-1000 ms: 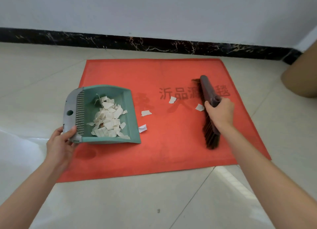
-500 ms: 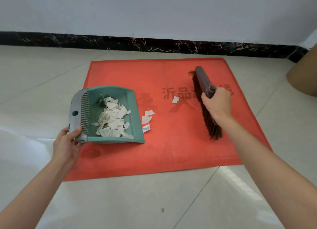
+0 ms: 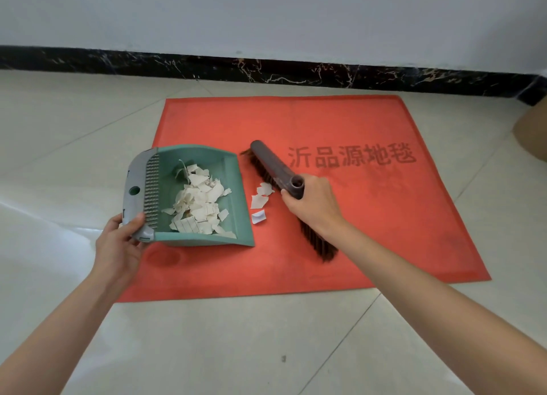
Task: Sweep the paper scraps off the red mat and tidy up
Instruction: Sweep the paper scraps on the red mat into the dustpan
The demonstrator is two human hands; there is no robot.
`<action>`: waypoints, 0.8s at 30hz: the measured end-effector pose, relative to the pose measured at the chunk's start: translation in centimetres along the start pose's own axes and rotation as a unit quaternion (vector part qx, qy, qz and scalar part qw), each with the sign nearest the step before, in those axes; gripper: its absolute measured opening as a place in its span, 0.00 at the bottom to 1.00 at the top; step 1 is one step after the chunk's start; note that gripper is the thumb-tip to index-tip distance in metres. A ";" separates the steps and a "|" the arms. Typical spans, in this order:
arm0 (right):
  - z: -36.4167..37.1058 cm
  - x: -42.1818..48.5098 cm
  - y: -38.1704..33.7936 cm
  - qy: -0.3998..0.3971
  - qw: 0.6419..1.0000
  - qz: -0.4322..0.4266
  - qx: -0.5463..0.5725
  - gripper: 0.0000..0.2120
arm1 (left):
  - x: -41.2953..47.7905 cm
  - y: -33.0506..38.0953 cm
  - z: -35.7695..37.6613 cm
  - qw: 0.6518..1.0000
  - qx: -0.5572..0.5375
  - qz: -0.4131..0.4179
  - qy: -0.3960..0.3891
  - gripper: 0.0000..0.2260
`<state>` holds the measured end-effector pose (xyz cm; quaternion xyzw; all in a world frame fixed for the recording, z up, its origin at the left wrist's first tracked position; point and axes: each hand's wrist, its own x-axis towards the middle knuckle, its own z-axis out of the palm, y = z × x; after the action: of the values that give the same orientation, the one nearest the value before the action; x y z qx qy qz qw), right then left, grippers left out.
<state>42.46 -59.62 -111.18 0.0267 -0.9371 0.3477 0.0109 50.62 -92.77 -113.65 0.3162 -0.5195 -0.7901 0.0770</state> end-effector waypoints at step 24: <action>3.7 -5.9 -4.5 0.008 0.995 -0.031 0.093 0.08 | -3.3 -1.1 -0.6 1.000 -0.016 0.000 0.006 0.07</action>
<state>48.62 -65.22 -111.28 0.0540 -0.8995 0.4328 0.0266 53.82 -91.28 -113.39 0.3194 -0.5063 -0.7965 0.0853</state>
